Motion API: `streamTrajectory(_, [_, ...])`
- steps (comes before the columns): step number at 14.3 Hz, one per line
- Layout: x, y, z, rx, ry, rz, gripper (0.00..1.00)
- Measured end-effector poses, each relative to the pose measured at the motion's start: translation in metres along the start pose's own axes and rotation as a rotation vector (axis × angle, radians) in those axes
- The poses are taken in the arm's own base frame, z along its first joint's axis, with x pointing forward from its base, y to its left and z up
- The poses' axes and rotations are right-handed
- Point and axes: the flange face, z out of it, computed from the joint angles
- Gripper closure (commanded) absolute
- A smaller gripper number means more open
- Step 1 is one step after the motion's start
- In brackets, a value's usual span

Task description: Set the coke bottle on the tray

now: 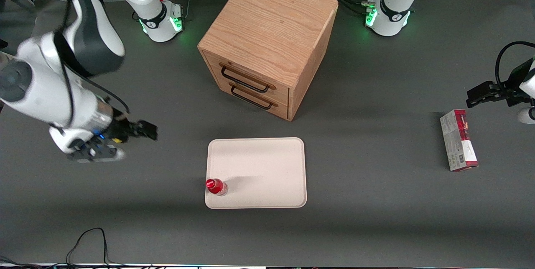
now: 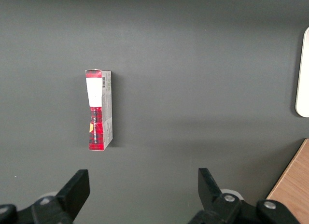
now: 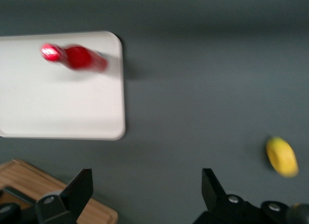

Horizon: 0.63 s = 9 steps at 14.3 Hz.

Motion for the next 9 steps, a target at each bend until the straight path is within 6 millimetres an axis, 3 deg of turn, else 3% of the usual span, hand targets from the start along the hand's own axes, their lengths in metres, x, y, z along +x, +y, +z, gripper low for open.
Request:
streamTrajectory(2, [-0.045, 0.034, -0.021, -0.031, -0.017, 0.050, 0.00])
streamTrajectory(4, [-0.077, 0.070, -0.044, -0.039, -0.031, 0.077, 0.00])
streamTrajectory(7, [-0.102, 0.103, -0.076, -0.042, -0.020, 0.091, 0.00])
streamTrajectory(9, [-0.105, 0.105, -0.081, -0.043, -0.012, 0.090, 0.00])
